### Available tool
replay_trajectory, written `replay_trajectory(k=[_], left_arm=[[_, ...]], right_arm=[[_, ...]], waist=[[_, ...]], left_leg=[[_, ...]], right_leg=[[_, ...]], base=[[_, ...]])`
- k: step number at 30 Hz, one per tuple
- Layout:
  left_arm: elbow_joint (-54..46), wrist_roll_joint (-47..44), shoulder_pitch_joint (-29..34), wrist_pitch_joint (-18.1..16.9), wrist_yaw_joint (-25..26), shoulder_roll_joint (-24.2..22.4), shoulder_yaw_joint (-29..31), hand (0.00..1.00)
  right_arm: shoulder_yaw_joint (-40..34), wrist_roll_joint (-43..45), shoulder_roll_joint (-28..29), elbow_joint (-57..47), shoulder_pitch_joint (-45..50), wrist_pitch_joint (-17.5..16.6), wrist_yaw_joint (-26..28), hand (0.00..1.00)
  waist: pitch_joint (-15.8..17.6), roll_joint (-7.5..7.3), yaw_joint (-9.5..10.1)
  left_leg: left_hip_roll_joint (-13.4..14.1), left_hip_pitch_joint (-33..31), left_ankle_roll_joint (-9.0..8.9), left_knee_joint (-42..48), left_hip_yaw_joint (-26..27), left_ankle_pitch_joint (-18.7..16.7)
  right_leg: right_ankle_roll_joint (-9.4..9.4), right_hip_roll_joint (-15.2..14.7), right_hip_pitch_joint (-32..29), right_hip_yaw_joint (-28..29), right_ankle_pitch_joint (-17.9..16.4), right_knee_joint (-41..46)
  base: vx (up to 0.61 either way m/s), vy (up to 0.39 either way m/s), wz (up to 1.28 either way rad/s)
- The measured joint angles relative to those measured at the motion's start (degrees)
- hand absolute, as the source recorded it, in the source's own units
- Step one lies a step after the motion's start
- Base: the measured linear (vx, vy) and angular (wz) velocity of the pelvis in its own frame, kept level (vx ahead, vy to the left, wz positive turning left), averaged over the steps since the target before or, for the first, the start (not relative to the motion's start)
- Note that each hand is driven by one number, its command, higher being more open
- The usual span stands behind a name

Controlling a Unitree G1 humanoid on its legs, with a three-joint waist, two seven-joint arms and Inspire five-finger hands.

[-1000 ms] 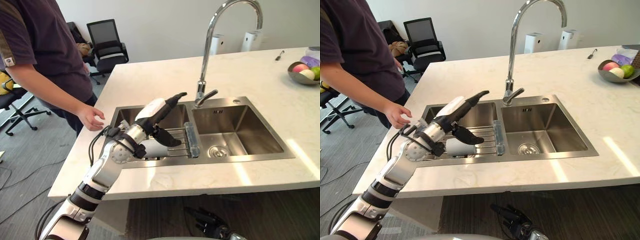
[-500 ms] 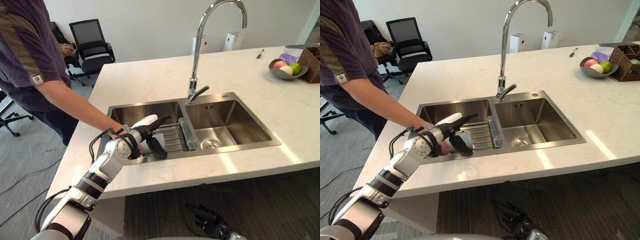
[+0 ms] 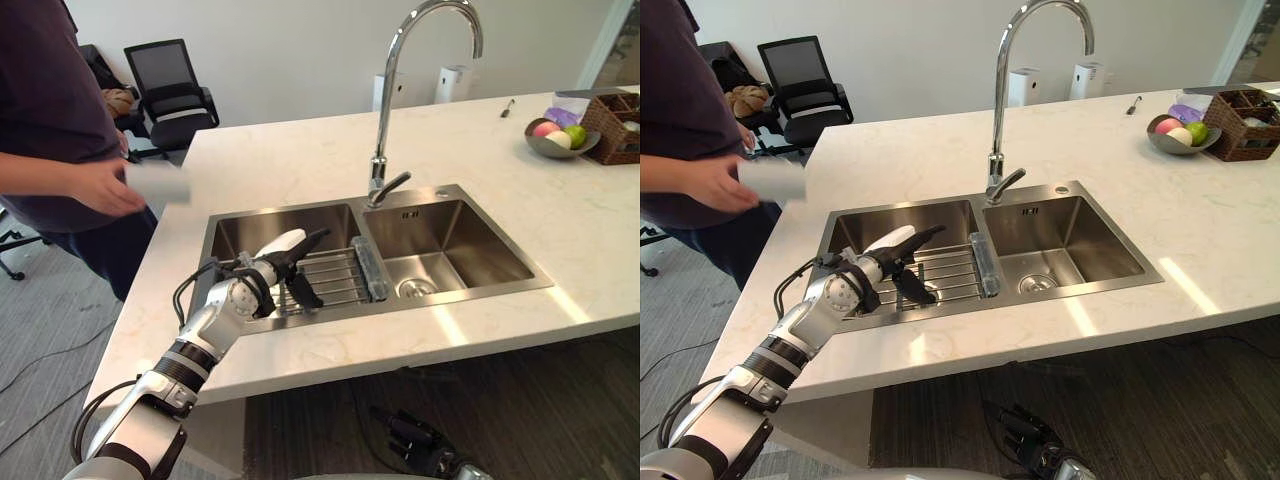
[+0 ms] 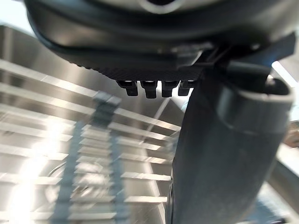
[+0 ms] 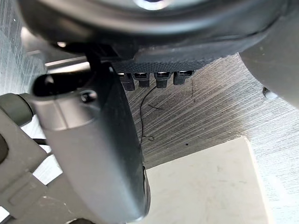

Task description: Walk over to the sink, pick up the cup, carry it to the dishwasher, place the cup inside the dishwasher, then close the dishwasher door

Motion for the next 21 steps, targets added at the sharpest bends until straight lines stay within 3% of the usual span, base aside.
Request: replay_trajectory(k=[9, 21], left_arm=[[0.70, 0.01, 0.05, 2.23, 6.09, -1.60, 0.59, 1.00], [2.93, -1.44, 0.42, 2.18, 6.34, -3.51, 1.59, 1.00]], right_arm=[[0.02, -0.10, -0.02, -0.24, -0.31, 0.75, 0.02, 1.00], [0.00, -0.16, -0.01, -0.47, -0.27, 1.11, 0.04, 1.00]], waist=[[0.55, -0.57, -0.25], [0.59, -0.60, -0.46]], left_leg=[[0.06, 0.04, -0.19, -0.58, 0.29, 0.00], [0.11, 0.46, -0.22, -0.48, 0.44, -0.02]], right_leg=[[0.03, 0.08, 0.27, -0.15, 0.08, -0.55], [0.01, 0.07, 0.74, -0.15, 0.11, -0.73]], base=[[0.01, -0.004, -0.01], [-0.04, -0.020, 0.00]])
